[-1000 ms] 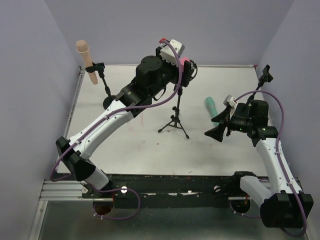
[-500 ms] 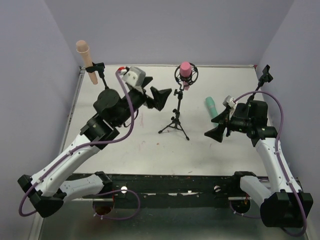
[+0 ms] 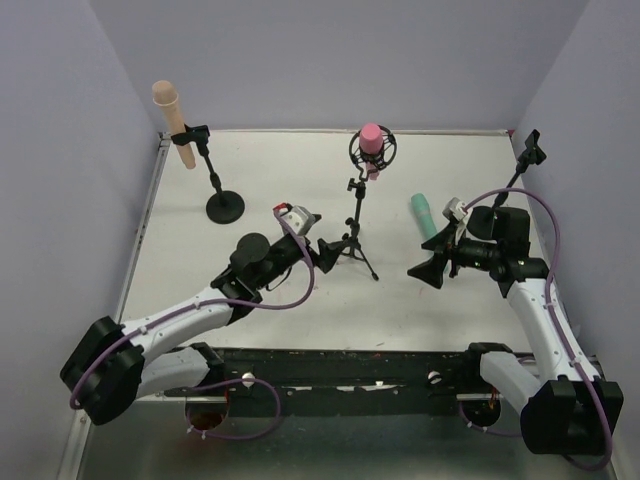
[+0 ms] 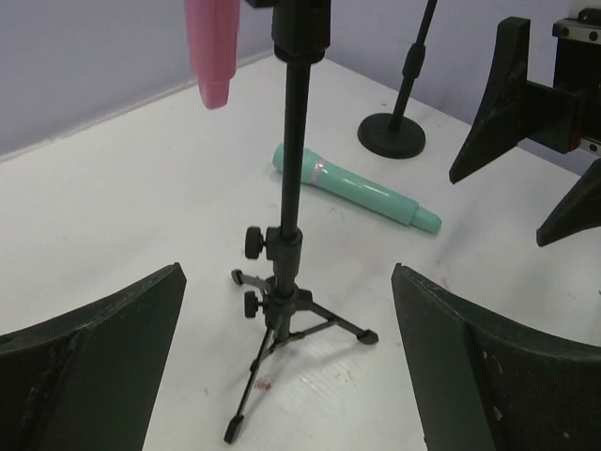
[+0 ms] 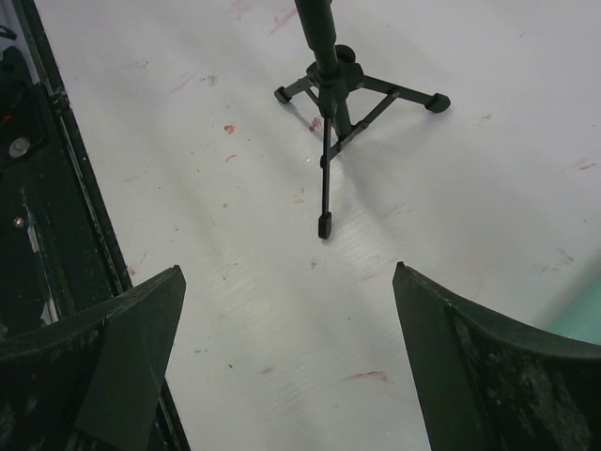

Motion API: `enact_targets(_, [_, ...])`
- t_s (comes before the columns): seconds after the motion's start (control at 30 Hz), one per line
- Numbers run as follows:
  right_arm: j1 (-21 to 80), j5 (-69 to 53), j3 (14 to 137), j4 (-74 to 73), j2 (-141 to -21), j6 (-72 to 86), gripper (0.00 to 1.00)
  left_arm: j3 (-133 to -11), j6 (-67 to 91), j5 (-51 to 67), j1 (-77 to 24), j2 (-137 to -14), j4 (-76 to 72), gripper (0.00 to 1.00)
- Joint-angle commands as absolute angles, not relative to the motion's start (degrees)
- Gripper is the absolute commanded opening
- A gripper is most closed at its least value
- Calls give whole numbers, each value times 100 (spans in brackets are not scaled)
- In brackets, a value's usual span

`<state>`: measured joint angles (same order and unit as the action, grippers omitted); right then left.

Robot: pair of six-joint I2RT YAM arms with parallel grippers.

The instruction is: Attach the microphones to the stand

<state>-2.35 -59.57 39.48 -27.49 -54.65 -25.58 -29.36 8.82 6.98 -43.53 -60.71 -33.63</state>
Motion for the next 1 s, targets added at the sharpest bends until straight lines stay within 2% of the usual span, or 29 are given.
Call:
enact_targets(0.0, [-255,-5871,3911,-2584,-5397,-2646,100,-3243,195,941,-4438,-6845,-5166,99])
enact_targets(0.17, [-264,-5862,3929,-2602,-5405,-2654,100,-3726,-316,783,-4552,-7689,-5519,98])
enact_targets(0.53, [-255,-5880,3972,-2628,-5449,-2663,100,-4359,-923,-307,-4808,-8727,-5897,82])
enact_targets(0.7, [-255,-5889,3973,-2637,-5484,-2681,100,-4438,-940,-378,-4816,-8903,-5959,71])
enact_targets(0.83, [-255,-5871,3990,-2646,-5502,-2681,100,-4526,-941,-291,-4816,-9009,-5959,59])
enact_targets(0.97, [-255,-5854,3973,-2646,-5502,-2689,100,-4632,-870,-53,-4834,-9070,-5933,42])
